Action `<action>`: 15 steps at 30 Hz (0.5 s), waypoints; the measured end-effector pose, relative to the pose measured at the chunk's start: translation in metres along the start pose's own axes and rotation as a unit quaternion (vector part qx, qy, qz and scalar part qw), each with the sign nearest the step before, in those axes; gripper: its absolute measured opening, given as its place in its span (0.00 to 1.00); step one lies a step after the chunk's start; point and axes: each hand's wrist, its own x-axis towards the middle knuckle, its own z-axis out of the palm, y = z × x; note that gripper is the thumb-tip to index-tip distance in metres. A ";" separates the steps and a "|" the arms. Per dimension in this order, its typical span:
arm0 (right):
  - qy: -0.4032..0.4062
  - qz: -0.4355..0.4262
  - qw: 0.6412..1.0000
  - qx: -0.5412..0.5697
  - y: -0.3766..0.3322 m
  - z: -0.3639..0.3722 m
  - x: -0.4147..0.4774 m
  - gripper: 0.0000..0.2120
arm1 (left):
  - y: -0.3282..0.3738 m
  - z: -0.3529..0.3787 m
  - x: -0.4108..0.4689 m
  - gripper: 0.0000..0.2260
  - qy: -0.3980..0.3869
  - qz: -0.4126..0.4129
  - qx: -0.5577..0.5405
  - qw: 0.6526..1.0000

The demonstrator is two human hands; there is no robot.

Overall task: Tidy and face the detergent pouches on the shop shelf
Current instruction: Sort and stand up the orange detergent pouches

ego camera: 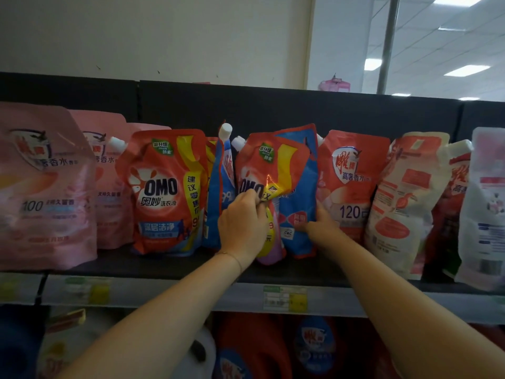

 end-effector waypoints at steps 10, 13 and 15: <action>-0.025 0.004 0.980 -0.196 -0.015 0.026 0.018 0.09 | 0.019 -0.014 -0.006 0.17 0.007 0.073 -0.074 0.995; 0.029 0.009 0.942 -0.333 -0.006 0.011 0.015 0.09 | 0.012 -0.014 0.001 0.18 0.002 -0.054 -0.206 0.977; 0.033 -0.020 0.952 -0.305 -0.004 0.004 0.005 0.04 | 0.006 -0.009 0.004 0.16 -0.035 -0.152 -0.231 0.960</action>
